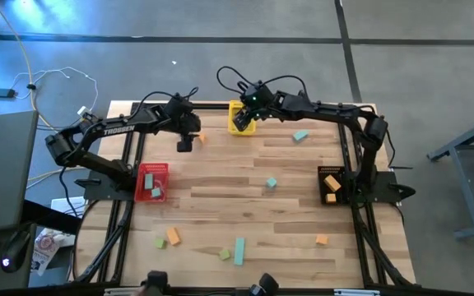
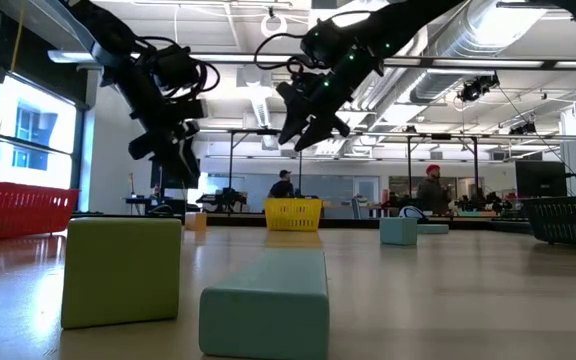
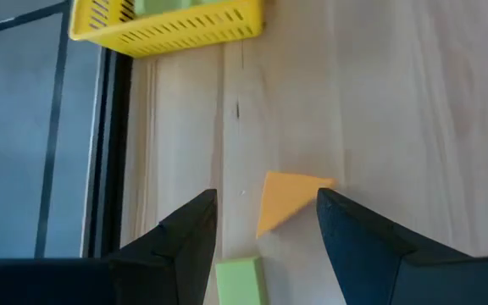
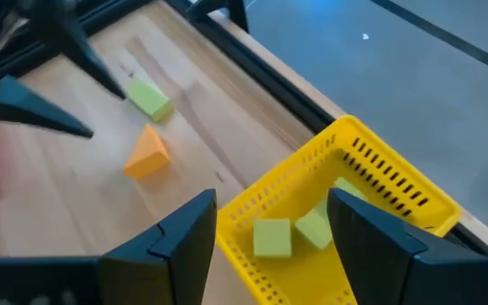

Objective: Sort & place blocks by color
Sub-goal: Put the orange block into the black bin

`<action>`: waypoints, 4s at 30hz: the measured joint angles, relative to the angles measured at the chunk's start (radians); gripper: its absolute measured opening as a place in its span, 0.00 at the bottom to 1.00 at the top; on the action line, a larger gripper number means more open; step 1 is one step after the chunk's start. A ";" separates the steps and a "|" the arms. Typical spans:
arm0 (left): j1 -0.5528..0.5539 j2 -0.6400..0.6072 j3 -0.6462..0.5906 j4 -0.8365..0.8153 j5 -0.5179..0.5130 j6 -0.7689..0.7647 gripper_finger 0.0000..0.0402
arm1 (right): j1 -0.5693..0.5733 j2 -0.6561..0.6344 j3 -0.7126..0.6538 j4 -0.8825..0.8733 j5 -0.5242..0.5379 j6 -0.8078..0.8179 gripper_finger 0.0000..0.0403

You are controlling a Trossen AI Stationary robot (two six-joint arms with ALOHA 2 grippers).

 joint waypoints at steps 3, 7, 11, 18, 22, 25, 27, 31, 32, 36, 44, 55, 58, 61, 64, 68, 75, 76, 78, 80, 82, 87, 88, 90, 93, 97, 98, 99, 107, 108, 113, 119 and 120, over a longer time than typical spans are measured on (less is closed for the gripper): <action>0.003 0.020 0.000 -0.007 -0.001 0.022 0.47 | 0.010 0.000 0.000 0.000 -0.001 -0.009 0.52; 0.003 0.062 0.000 -0.005 -0.004 0.032 0.47 | 0.021 0.000 0.000 0.000 0.001 -0.015 0.52; 0.003 0.109 0.000 -0.001 -0.012 0.032 0.47 | 0.028 0.000 0.000 -0.003 0.001 -0.016 0.52; 0.003 0.175 0.000 0.036 -0.066 0.032 0.47 | 0.034 0.000 0.000 -0.019 0.001 -0.016 0.52; 0.002 0.189 0.000 0.044 -0.066 0.032 0.47 | 0.035 0.000 0.000 -0.030 0.001 -0.015 0.52; 0.002 0.197 0.000 0.055 -0.065 0.032 0.47 | 0.035 0.000 0.000 -0.034 0.001 -0.015 0.52; 0.002 0.207 0.000 0.064 -0.065 0.032 0.47 | 0.035 0.000 0.000 -0.034 0.001 -0.014 0.52; 0.002 0.249 0.000 0.084 -0.066 0.032 0.47 | 0.035 0.000 0.000 -0.034 0.002 -0.014 0.52; 0.002 0.263 0.000 0.093 -0.066 0.031 0.47 | 0.035 0.001 0.000 -0.034 0.002 -0.013 0.52; 0.001 0.293 0.002 0.131 -0.054 0.009 0.47 | 0.035 0.001 0.000 -0.034 0.002 -0.013 0.52; 0.001 0.301 0.003 0.155 -0.031 0.005 0.47 | 0.035 0.001 0.000 -0.034 0.002 -0.016 0.52; 0.000 0.303 0.001 0.155 0.013 -0.005 0.33 | 0.035 0.001 0.000 -0.034 0.002 -0.016 0.52; 0.000 0.303 0.001 0.158 0.023 -0.006 0.25 | 0.035 0.001 0.000 -0.034 0.002 -0.016 0.52; 0.000 0.303 0.001 0.163 0.037 -0.023 0.17 | 0.035 0.001 0.000 -0.034 0.002 -0.015 0.52; 0.000 0.305 0.001 0.163 0.071 -0.030 0.12 | 0.035 0.001 0.000 -0.037 0.002 -0.012 0.52; -0.001 0.305 0.000 0.163 0.081 -0.071 0.10 | 0.035 0.001 0.000 -0.045 -0.010 -0.009 0.52; -0.001 0.305 0.000 0.174 0.151 -0.131 0.07 | 0.060 0.001 0.000 -0.072 -0.050 -0.022 0.52; -0.001 0.305 0.000 0.179 0.157 -0.138 0.06 | 0.066 0.001 0.000 -0.076 -0.060 -0.029 0.52; -0.001 0.305 0.000 0.180 0.171 -0.153 0.06 | 0.081 0.001 0.000 -0.089 -0.071 -0.041 0.52; -0.001 0.305 0.000 0.180 0.200 -0.168 0.06 | 0.098 0.001 0.000 -0.106 -0.074 -0.043 0.52; -0.001 0.305 0.000 0.184 0.230 -0.187 0.06 | 0.117 0.001 0.000 -0.127 -0.073 -0.065 0.52; -0.020 0.305 0.000 0.230 0.263 -0.257 0.06 | 0.177 0.001 0.000 -0.151 -0.073 -0.123 0.52; -0.028 0.305 0.000 0.238 0.265 -0.266 0.06 | 0.190 0.001 0.000 -0.152 -0.073 -0.138 0.52; -0.043 0.305 0.000 0.257 0.299 -0.282 0.06 | 0.218 0.001 0.000 -0.153 -0.052 -0.169 0.52; -0.076 0.305 0.000 0.289 0.312 -0.312 0.06 | 0.266 0.001 0.000 -0.156 0.030 -0.215 0.52; -0.121 0.305 0.000 0.330 0.314 -0.355 0.06 | 0.325 0.001 0.000 -0.172 0.156 -0.247 0.52; -0.133 0.305 0.000 0.339 0.314 -0.362 0.06 | 0.338 0.001 0.000 -0.175 0.173 -0.247 0.52; -0.146 0.305 0.000 0.347 0.313 -0.366 0.06 | 0.350 0.001 0.000 -0.177 0.183 -0.246 0.52; -0.245 0.305 0.000 0.458 0.313 -0.443 0.06 | 0.433 0.001 0.000 -0.228 0.292 -0.228 0.52; -0.256 0.304 0.000 0.472 0.312 -0.451 0.06 | 0.443 0.001 0.000 -0.244 0.307 -0.215 0.52; -0.311 0.304 0.000 0.546 0.300 -0.487 0.06 | 0.495 0.001 0.000 -0.343 0.354 -0.127 0.52; -0.371 0.304 0.000 0.620 0.299 -0.519 0.06 | 0.548 0.002 0.000 -0.375 0.435 -0.030 0.52; -0.381 0.304 0.000 0.633 0.299 -0.531 0.06 | 0.556 0.002 0.000 -0.376 0.455 -0.019 0.52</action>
